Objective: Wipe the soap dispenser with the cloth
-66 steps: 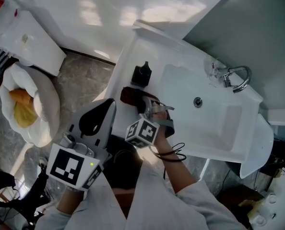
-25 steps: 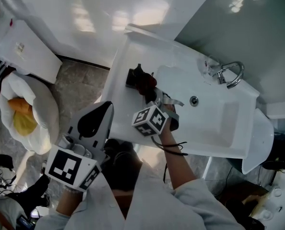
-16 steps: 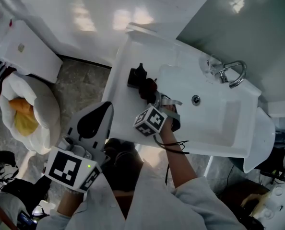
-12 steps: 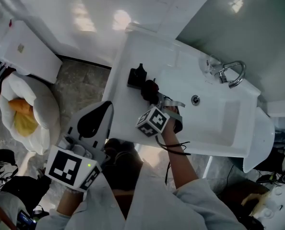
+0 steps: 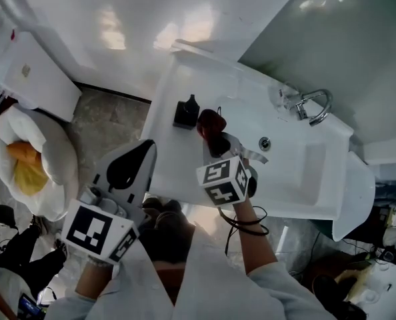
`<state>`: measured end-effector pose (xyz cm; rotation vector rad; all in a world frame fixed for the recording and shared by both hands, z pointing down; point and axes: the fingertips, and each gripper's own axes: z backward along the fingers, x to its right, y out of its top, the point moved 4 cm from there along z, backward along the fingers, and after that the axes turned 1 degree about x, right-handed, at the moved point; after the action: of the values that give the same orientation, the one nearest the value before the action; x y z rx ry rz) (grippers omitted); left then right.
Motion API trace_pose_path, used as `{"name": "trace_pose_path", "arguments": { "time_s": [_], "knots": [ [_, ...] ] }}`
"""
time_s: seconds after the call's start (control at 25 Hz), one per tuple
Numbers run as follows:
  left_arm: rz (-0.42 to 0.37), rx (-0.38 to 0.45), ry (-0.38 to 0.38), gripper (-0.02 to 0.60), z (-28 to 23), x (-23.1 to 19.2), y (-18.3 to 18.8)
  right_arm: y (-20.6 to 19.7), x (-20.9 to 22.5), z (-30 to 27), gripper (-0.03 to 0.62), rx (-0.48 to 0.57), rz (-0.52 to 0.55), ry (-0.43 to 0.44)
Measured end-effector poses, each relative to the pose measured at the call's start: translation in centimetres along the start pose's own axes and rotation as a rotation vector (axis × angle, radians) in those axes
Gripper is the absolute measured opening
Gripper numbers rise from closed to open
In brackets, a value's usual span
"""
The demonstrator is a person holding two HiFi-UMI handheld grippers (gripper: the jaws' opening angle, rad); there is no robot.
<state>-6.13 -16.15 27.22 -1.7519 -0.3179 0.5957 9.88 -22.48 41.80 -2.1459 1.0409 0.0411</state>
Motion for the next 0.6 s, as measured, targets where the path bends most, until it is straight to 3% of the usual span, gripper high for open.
{"name": "trace_pose_path", "arguments": {
  "time_s": [0.12, 0.32, 0.6],
  "knots": [
    [-0.001, 0.008, 0.0, 0.005, 0.2, -0.2, 0.3, 2.6, -0.6, 1.5, 0.057, 0.104, -0.179, 0.107],
    [0.001, 0.018, 0.012, 0.005, 0.6, -0.7, 0.5, 5.2, -0.6, 2.0, 0.055, 0.243, -0.566, 0.264],
    [0.002, 0.016, 0.03, 0.003, 1.1, -1.6, 0.4, 6.6, -1.7, -0.6, 0.055, 0.252, -0.787, 0.316]
  ]
}}
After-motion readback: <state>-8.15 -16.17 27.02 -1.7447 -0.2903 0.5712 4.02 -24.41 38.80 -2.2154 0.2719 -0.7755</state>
